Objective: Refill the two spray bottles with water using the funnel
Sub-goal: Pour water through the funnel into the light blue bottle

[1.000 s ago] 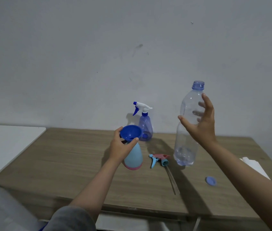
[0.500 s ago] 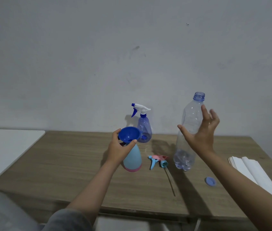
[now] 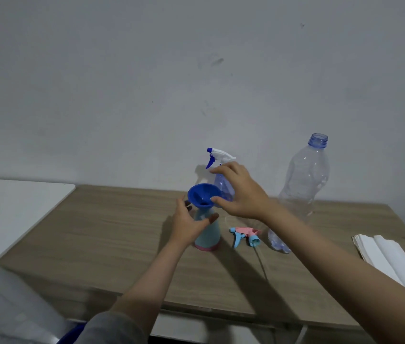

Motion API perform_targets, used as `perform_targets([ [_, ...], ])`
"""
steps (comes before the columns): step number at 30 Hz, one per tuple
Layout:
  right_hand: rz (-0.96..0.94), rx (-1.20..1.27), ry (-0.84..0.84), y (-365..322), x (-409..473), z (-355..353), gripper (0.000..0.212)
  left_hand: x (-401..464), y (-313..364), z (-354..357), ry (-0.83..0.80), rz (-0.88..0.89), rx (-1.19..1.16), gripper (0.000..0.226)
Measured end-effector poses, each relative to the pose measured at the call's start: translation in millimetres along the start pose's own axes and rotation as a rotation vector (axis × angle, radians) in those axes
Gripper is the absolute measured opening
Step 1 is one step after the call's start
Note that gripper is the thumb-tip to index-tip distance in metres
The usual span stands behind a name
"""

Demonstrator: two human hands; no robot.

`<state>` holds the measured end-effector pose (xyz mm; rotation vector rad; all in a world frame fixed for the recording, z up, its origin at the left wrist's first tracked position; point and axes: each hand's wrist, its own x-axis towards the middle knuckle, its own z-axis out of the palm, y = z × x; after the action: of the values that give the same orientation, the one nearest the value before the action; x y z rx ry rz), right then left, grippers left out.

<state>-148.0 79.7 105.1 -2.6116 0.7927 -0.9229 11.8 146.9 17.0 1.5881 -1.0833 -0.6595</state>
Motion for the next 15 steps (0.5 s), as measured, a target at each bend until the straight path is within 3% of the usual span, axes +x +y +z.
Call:
perform_targets([
  [4, 0.095, -0.169, -0.37, -7, 33, 17, 0.087, -2, -11, 1, 0.018, -0.09, 0.109, 0.07],
  [7, 0.145, -0.307, -0.549, -8, 51, 31, 0.099, -4, -16, 3, 0.012, -0.089, 0.15, 0.054],
  [11, 0.197, -0.255, -0.627, -3, 65, 45, 0.094, -6, -19, 3, 0.026, -0.051, 0.256, 0.051],
  [15, 0.181, -0.213, -0.569, 4, 70, 39, 0.088, -7, -22, 1, 0.02, -0.022, 0.297, 0.046],
])
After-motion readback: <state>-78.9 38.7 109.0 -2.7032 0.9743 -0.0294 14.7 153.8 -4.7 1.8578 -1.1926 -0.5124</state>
